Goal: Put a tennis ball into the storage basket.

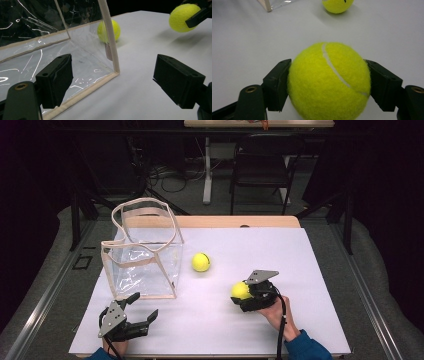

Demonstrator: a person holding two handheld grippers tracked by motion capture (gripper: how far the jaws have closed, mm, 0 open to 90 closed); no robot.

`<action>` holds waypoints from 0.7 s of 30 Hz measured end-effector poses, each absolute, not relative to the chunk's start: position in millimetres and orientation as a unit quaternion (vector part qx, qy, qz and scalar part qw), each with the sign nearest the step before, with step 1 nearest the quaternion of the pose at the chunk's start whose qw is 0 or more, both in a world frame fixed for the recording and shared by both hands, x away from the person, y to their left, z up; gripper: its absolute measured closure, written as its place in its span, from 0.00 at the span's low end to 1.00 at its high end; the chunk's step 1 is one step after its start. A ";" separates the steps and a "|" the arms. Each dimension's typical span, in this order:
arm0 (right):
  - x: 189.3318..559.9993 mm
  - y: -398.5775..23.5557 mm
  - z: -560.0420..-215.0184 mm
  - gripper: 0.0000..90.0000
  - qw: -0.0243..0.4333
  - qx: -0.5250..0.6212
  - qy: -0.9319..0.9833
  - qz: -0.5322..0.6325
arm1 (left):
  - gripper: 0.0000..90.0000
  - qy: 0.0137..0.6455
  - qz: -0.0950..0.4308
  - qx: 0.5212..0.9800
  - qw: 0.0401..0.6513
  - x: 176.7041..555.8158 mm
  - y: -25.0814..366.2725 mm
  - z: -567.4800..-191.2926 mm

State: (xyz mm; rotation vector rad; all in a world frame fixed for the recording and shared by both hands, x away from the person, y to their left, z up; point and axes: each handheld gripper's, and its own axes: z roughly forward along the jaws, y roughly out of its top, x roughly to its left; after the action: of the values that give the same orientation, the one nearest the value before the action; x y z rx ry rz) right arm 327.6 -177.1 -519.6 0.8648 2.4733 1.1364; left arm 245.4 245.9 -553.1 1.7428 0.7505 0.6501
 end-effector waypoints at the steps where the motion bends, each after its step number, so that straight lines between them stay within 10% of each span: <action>1: 327.3 -177.6 -518.9 0.29 0.143 0.299 0.856 0.396 | 0.18 0.315 0.273 0.732 0.538 245.4 245.9 -553.1; 21: 324.4 -171.9 -508.1 0.29 0.158 0.282 0.849 0.417 | 0.18 0.317 0.277 0.733 0.534 246.6 246.3 -553.1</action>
State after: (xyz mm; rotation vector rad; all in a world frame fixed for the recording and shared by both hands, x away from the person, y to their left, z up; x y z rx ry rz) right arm 324.4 -171.9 -508.1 0.8068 2.4291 1.1935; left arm 246.6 246.3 -553.1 1.7462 0.7564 0.6608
